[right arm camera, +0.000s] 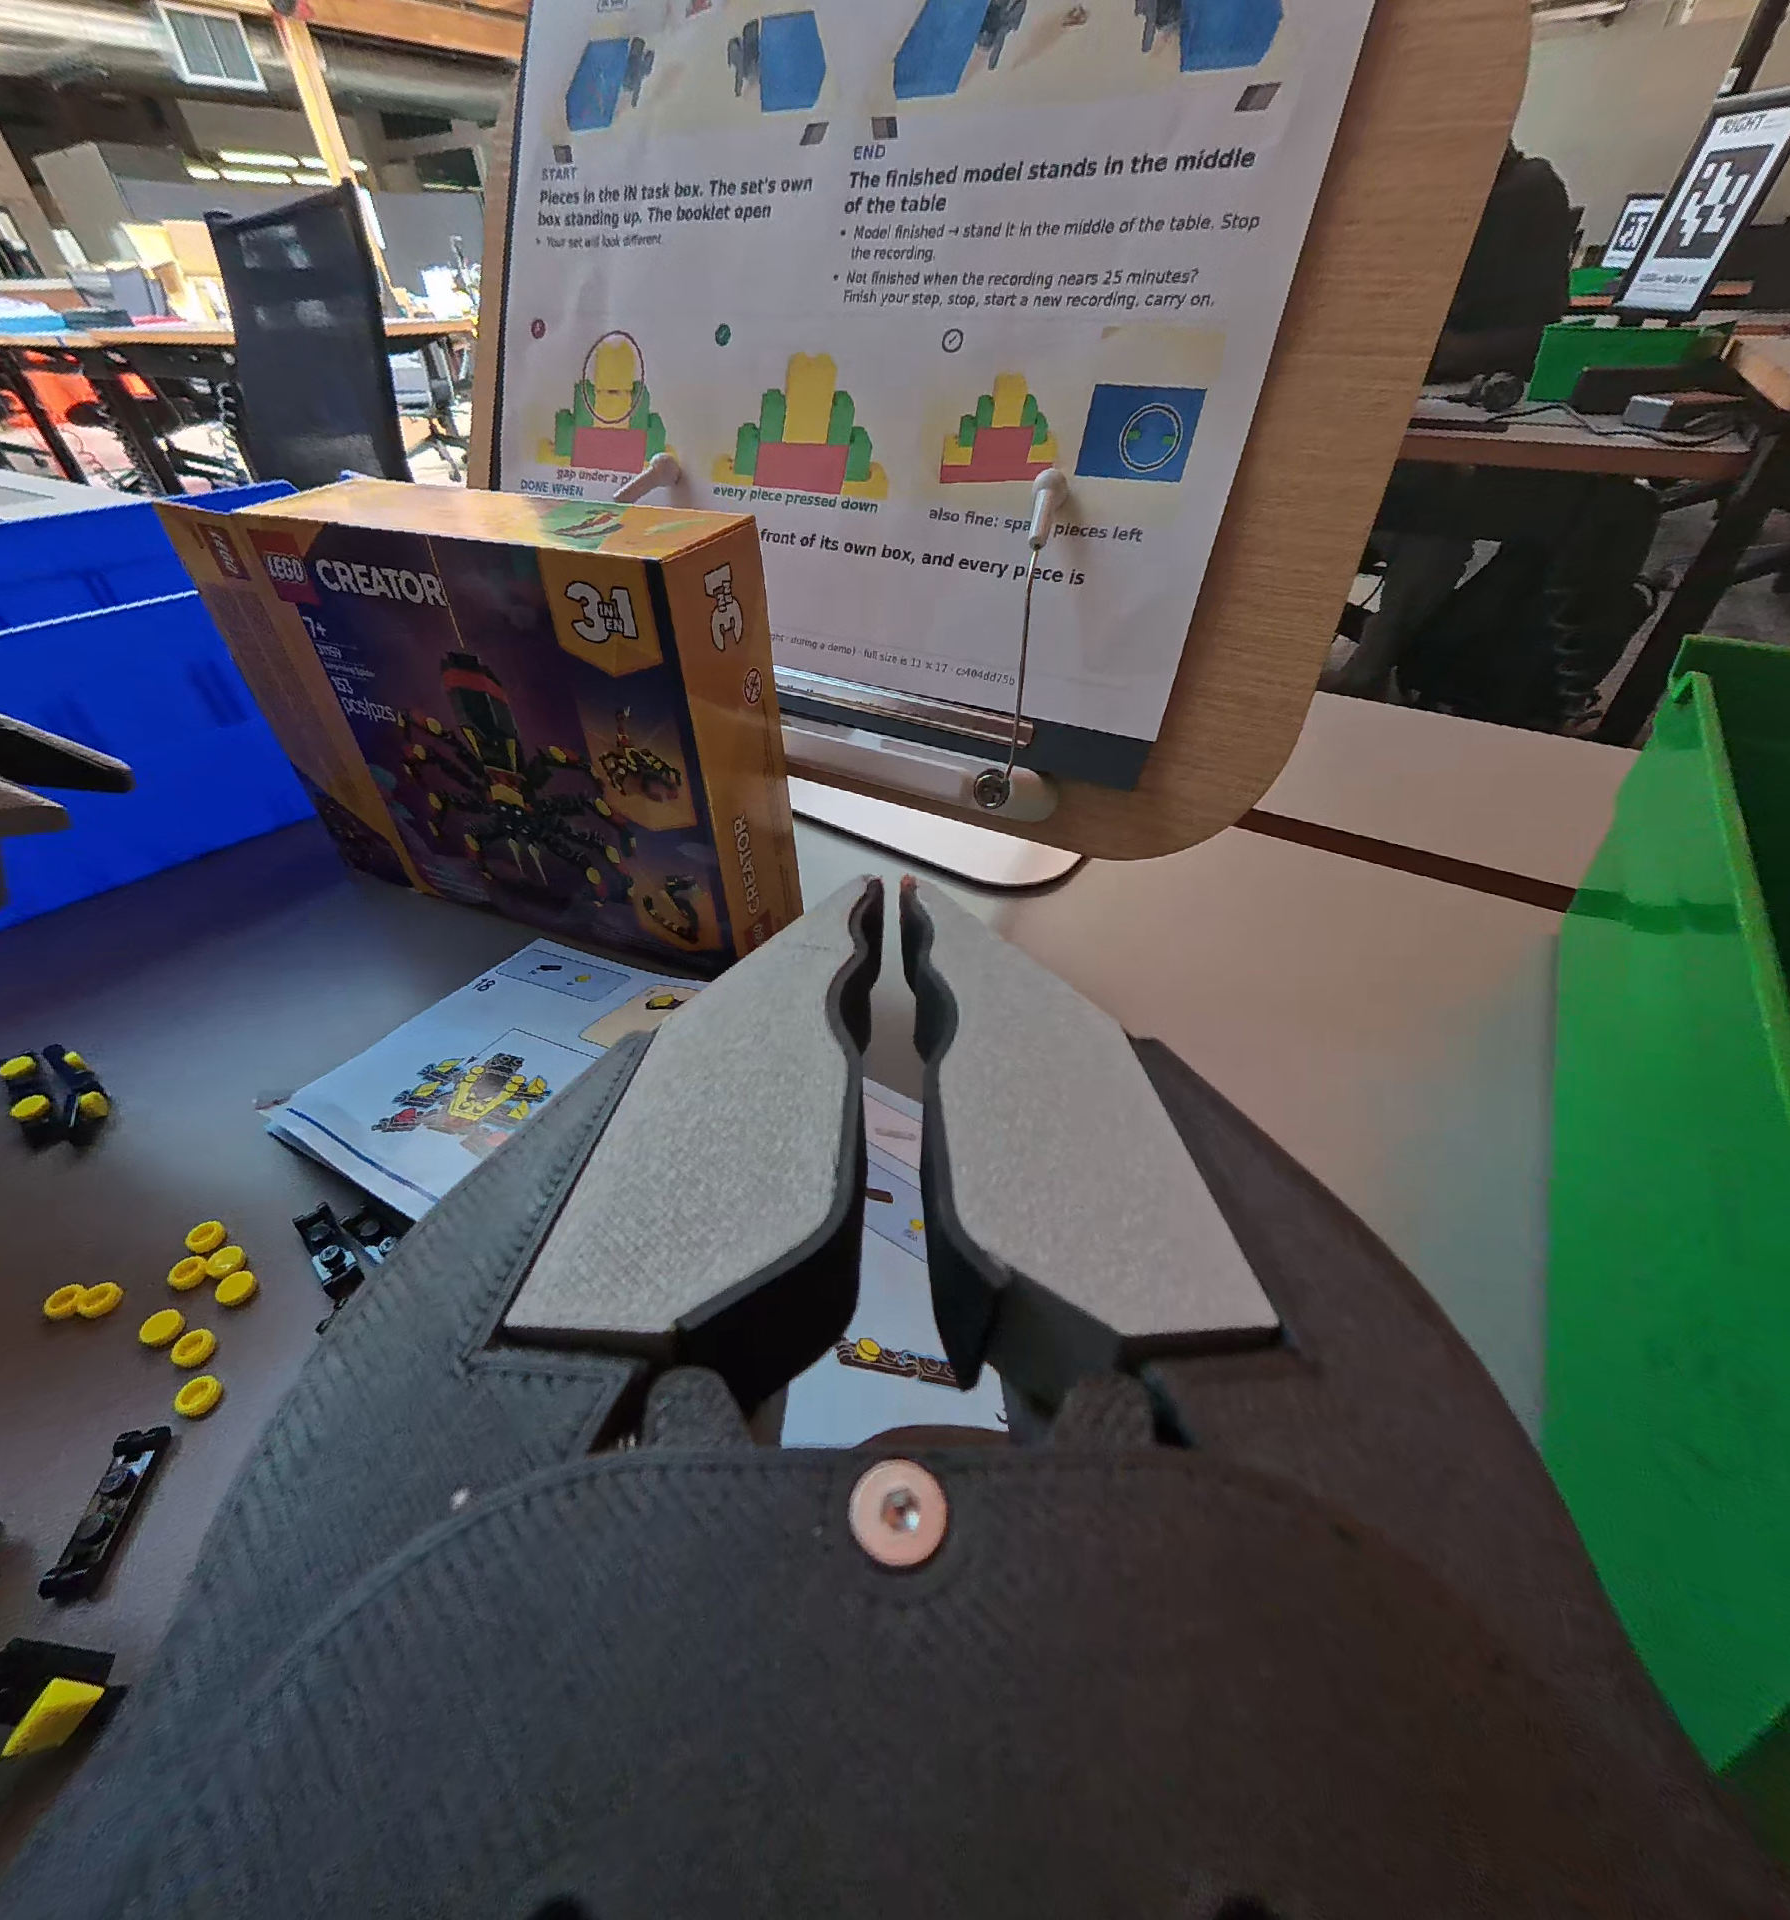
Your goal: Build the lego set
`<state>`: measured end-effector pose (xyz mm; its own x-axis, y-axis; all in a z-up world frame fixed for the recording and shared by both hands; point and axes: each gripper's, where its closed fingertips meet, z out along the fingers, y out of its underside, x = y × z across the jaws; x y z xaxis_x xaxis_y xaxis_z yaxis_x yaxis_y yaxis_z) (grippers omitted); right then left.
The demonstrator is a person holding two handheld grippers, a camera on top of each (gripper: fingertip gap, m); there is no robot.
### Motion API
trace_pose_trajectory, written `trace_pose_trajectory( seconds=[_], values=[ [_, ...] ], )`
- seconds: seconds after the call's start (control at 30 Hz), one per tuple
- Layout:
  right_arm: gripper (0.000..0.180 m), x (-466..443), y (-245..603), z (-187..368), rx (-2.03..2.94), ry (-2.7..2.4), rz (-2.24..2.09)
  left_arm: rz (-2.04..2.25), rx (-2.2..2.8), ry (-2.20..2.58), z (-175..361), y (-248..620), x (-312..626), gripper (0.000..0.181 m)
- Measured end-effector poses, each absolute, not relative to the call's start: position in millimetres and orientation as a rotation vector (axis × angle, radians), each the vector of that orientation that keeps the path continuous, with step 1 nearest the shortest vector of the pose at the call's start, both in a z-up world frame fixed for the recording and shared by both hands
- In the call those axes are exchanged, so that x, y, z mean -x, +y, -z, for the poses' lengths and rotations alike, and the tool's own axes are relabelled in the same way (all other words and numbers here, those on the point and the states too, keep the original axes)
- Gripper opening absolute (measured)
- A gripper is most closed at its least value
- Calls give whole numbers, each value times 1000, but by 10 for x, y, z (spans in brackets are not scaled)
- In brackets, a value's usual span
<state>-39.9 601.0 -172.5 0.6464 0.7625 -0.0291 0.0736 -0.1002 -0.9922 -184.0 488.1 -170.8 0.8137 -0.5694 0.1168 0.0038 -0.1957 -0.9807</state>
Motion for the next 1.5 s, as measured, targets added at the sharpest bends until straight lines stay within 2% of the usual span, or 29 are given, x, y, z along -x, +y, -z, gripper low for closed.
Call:
trace_pose_trajectory(
  seconds=[1.5],
  values=[
    [2,684,5867,1989,1640,-915,-678,568,1699,474,1706,4835,1752,12]
  ],
)
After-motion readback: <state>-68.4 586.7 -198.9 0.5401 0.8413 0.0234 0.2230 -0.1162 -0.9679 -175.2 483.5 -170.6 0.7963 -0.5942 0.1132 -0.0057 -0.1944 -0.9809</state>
